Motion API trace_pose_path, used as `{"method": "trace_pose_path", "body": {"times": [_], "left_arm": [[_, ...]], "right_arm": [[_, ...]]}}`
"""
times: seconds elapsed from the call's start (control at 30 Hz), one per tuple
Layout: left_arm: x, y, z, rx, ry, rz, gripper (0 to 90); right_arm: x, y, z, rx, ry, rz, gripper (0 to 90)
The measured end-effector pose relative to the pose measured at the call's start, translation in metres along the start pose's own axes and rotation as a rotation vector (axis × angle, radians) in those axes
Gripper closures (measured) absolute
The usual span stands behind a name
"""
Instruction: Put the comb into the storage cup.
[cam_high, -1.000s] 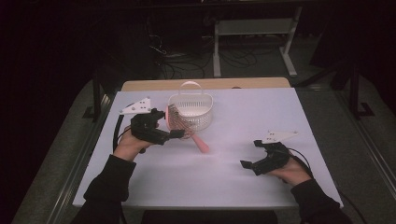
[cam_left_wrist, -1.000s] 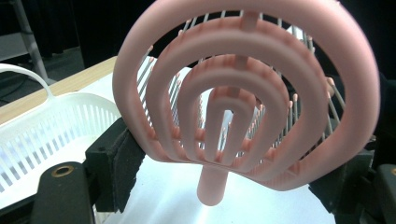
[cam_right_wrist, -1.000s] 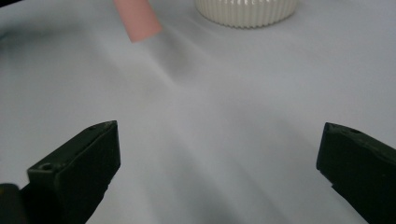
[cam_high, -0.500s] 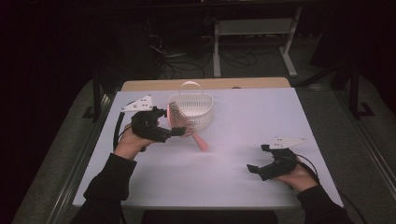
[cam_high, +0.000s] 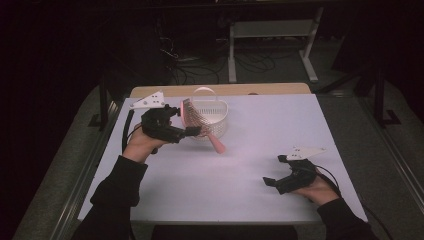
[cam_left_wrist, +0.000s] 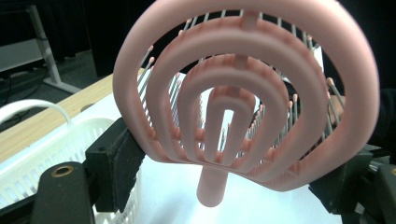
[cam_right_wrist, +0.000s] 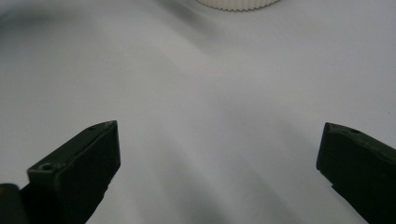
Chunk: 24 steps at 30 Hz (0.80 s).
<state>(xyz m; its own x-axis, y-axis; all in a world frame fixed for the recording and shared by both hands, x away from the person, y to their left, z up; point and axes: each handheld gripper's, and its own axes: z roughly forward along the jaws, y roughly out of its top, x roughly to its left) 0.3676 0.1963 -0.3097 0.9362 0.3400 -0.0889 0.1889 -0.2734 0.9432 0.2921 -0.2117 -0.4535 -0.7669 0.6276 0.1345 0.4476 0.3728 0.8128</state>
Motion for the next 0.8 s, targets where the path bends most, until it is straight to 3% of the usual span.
{"method": "trace_pose_path", "body": {"times": [0.8], "left_arm": [[0.021, 0.043, -0.006, -0.013, 0.048, 0.027, 21.2]], "right_arm": [[0.000, 0.000, 0.000, -0.002, 0.002, 0.000, 0.0]]}}
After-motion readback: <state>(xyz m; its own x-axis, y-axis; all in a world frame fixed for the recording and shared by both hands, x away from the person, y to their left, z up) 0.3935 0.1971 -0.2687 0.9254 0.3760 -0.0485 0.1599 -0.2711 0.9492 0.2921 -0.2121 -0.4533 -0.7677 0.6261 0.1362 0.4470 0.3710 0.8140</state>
